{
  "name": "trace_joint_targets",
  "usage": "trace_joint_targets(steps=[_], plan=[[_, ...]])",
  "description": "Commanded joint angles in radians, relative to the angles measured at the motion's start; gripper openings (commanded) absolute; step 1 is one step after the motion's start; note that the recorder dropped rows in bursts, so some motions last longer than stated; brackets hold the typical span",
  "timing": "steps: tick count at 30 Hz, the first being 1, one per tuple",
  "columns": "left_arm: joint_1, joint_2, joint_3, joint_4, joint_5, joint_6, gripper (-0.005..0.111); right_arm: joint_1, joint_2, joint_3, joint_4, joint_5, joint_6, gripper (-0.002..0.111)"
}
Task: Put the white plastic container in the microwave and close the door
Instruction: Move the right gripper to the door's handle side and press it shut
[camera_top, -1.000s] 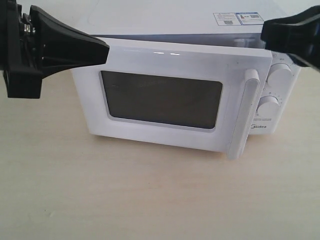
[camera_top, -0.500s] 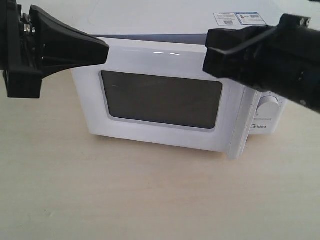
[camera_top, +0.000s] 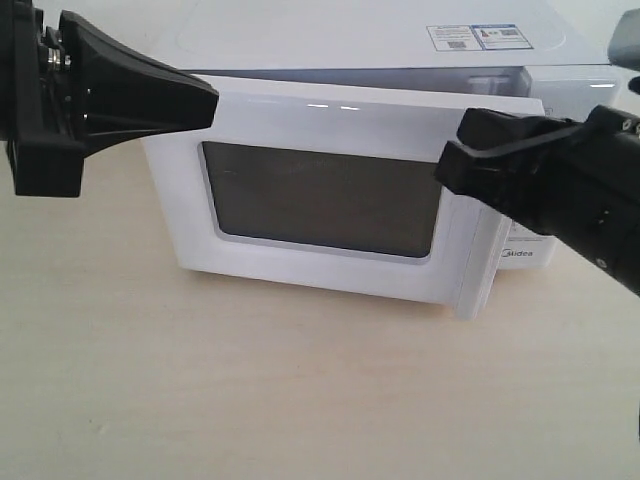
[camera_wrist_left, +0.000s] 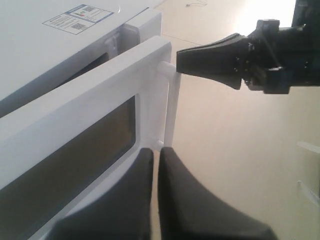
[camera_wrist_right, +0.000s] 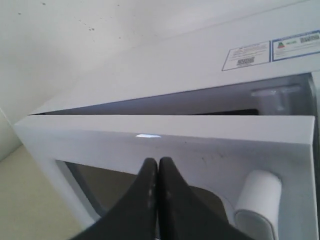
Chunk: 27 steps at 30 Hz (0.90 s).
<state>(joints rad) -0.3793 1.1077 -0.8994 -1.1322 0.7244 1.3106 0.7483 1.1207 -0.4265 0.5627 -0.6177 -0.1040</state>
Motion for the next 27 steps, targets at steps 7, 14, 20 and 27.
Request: trace_joint_targets(steps=[7, 14, 20, 27], plan=[[-0.004, -0.006, 0.002, -0.012, 0.002, -0.002, 0.004, 0.004, 0.181, -0.065, 0.011, -0.108, -0.007, 0.0], [-0.004, -0.006, 0.002, -0.012, 0.002, -0.002, 0.004, 0.004, 0.299, -0.145, 0.099, -0.158, -0.091, 0.0], [-0.004, -0.006, 0.002, -0.012, -0.003, -0.002, 0.004, 0.004, 0.332, -0.155, 0.17, -0.236, -0.131, 0.0], [-0.004, -0.006, 0.002, -0.012, -0.003, -0.002, 0.004, 0.0, 0.346, -0.162, 0.186, -0.261, -0.137, 0.0]])
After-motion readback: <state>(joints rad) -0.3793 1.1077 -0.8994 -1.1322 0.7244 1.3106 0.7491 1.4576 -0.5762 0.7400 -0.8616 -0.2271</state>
